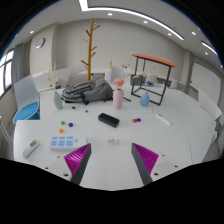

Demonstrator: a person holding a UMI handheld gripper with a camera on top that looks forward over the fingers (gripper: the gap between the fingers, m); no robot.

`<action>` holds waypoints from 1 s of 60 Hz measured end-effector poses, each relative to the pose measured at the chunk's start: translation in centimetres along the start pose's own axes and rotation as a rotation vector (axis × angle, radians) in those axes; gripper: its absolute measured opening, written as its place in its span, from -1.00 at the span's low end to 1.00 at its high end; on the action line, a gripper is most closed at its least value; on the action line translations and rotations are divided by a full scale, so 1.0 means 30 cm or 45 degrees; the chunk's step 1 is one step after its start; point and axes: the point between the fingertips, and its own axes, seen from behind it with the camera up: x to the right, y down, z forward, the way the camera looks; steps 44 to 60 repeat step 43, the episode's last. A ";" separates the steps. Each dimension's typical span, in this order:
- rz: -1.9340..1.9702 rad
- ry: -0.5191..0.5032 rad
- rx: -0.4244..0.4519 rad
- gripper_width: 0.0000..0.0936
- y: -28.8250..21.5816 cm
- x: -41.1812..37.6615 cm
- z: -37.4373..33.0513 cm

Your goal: Unplug charger

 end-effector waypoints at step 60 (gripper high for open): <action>-0.017 0.050 -0.008 0.82 0.284 -0.063 -1.022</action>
